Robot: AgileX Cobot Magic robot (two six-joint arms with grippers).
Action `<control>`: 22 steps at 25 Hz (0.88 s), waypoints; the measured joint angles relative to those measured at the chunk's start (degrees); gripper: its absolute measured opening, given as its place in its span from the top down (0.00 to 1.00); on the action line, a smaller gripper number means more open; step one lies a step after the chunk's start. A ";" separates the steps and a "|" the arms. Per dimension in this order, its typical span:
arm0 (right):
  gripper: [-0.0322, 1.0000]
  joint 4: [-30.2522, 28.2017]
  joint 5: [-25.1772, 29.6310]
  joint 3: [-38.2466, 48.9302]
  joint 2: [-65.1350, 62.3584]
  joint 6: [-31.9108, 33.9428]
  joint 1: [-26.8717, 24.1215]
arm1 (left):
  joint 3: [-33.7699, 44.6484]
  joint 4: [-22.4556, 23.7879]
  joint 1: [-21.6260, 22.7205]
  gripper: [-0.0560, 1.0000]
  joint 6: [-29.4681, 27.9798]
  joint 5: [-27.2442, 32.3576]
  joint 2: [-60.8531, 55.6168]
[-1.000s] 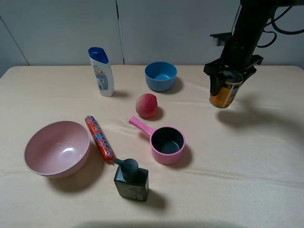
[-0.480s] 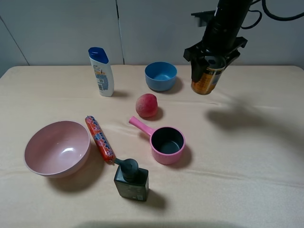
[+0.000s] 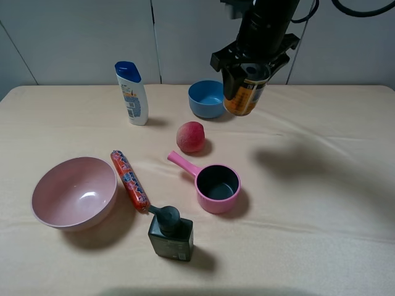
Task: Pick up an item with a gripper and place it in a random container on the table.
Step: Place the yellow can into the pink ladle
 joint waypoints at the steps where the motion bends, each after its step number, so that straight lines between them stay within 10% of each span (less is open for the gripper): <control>1: 0.48 -0.06 0.00 0.06 -0.45 0.34 0.54 | 0.00 0.00 0.00 0.00 0.00 0.00 0.00; 22: 0.48 0.60 0.25 3.29 -2.42 6.28 10.90 | 0.00 0.00 0.00 0.00 0.00 0.00 0.00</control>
